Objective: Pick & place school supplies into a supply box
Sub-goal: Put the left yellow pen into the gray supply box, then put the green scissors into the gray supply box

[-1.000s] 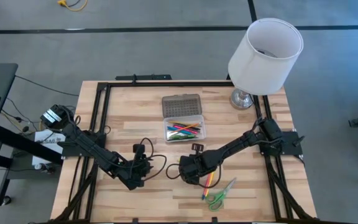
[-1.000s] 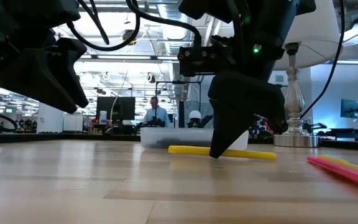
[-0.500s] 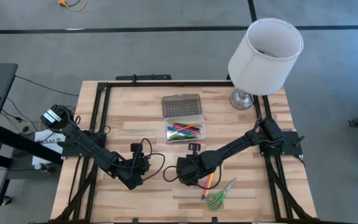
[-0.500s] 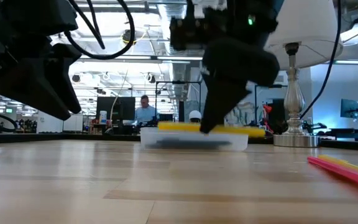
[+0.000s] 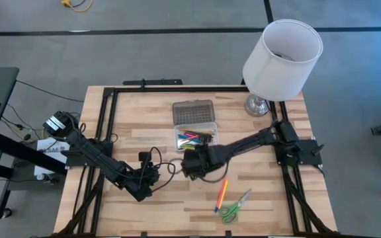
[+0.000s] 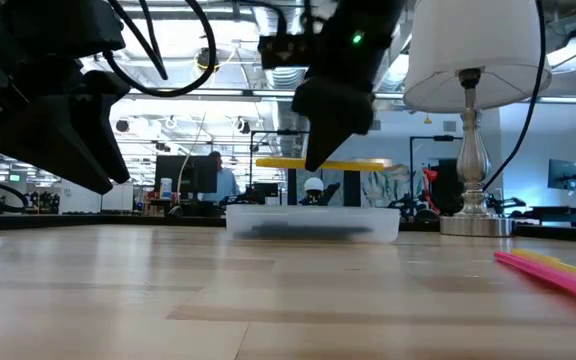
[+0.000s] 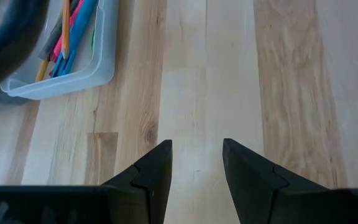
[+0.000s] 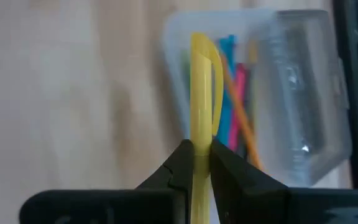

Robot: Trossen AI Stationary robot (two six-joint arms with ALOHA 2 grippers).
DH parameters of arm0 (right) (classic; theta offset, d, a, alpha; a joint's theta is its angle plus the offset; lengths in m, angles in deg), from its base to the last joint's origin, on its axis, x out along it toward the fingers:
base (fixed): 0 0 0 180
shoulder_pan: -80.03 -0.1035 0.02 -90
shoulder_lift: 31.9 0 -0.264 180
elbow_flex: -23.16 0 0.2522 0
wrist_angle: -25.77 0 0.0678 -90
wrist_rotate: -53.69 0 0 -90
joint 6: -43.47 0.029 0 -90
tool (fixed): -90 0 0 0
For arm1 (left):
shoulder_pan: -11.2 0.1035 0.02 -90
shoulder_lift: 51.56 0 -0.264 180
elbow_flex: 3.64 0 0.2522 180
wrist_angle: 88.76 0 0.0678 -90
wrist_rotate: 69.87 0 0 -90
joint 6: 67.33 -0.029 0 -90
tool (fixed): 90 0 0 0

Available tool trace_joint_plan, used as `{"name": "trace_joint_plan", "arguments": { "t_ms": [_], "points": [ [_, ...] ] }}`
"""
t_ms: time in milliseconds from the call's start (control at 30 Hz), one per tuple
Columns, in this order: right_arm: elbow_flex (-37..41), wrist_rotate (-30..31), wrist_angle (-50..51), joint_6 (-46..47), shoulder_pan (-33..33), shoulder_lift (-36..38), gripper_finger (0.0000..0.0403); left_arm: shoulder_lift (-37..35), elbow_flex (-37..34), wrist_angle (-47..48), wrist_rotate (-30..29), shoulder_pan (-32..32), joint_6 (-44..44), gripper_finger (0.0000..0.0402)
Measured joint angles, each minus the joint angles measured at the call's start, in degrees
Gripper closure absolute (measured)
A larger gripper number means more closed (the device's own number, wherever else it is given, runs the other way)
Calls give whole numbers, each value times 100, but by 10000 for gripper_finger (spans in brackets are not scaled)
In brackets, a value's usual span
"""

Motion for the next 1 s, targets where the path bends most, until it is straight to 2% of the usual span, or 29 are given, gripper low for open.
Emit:
{"name": "trace_joint_plan", "arguments": {
  "t_ms": [167,333,567,1000],
  "points": [
    [0,0,-4,-1,410,0,380,0,0,25,-1,0,0,264],
    [0,-11,-24,90,686,0,365,0,0,36,-1,0,0,264],
    [0,-17,-22,678,935,0,347,0,0,38,-1,0,0,264],
    [2,-79,9,802,950,0,288,0,0,40,1,-1,1,264]
  ]
}}
